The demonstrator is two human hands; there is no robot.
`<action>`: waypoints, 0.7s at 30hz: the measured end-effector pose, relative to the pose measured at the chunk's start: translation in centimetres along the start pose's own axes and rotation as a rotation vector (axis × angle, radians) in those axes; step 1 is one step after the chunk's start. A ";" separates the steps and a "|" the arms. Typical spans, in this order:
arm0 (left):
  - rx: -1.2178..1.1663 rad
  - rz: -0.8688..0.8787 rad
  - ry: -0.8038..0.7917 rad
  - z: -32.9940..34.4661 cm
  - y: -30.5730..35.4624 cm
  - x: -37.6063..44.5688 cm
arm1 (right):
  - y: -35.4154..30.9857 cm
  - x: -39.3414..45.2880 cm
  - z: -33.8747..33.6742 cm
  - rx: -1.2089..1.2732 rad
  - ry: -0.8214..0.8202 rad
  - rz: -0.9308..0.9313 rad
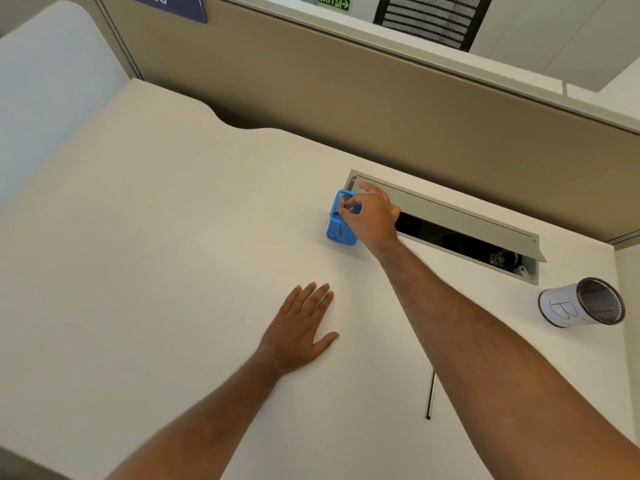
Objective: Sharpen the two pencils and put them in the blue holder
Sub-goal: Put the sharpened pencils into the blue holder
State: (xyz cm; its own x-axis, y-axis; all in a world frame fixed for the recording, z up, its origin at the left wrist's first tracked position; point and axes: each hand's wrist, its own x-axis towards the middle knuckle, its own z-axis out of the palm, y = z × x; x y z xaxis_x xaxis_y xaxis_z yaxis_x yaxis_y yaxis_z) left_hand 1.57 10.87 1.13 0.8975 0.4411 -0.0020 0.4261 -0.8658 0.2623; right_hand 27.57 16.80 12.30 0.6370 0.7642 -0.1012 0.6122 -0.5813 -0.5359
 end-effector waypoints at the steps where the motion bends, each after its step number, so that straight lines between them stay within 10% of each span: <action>1: 0.000 0.001 0.000 0.0 0.0 0.0 | -0.1 0.0 0.1 -0.016 -0.001 0.010; 21: 0.007 -0.009 -0.068 -0.1 0.1 0.3 | 9.4 -13.1 -5.6 0.345 0.171 0.221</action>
State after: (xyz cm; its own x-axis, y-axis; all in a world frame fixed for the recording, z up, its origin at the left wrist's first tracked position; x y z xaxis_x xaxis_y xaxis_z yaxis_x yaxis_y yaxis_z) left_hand 1.84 10.92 1.24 0.8990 0.4322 -0.0701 0.4350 -0.8635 0.2553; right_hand 27.66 -0.23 13.28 0.8211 0.5580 -0.1202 0.2788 -0.5758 -0.7686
